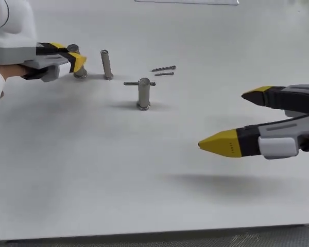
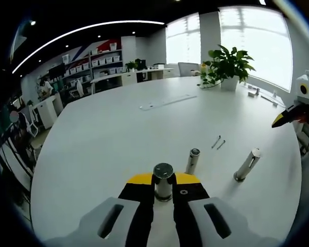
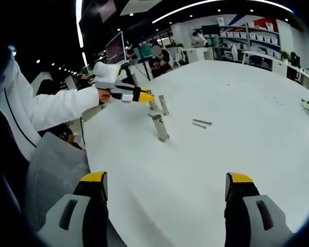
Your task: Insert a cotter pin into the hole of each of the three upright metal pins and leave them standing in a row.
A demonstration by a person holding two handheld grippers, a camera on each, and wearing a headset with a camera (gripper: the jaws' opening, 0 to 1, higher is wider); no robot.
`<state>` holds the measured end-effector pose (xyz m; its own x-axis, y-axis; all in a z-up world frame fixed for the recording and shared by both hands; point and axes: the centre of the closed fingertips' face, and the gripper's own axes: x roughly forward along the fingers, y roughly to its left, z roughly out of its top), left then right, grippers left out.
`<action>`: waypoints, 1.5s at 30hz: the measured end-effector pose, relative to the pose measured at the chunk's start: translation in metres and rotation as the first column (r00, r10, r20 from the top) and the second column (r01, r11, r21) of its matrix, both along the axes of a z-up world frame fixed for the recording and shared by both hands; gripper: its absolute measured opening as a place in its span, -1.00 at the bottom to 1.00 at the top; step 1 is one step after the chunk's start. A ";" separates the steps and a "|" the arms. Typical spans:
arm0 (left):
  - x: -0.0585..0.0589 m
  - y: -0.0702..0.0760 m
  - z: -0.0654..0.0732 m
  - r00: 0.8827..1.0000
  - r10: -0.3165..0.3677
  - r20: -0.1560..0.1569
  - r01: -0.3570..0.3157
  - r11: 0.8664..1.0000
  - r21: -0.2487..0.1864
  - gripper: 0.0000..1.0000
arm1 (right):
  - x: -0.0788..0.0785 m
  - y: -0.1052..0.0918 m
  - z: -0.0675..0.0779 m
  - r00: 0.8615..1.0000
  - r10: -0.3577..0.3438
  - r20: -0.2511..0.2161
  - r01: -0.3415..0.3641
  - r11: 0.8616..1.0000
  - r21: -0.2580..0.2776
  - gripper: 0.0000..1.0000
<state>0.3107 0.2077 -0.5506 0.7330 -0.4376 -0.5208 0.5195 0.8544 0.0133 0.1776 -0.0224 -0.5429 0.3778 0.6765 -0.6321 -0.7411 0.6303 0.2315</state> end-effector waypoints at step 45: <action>-0.117 -0.105 -0.002 0.984 -0.157 -0.085 0.156 0.988 -0.022 -0.81 | -0.014 -0.008 0.009 0.999 0.009 0.041 -0.011 0.999 0.030 0.90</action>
<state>0.1937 0.1027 -0.5530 0.6074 -0.5517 -0.5716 0.6453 0.7623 -0.0500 0.1640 -0.0303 -0.5342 0.3962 0.6990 -0.5954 -0.7566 0.6159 0.2196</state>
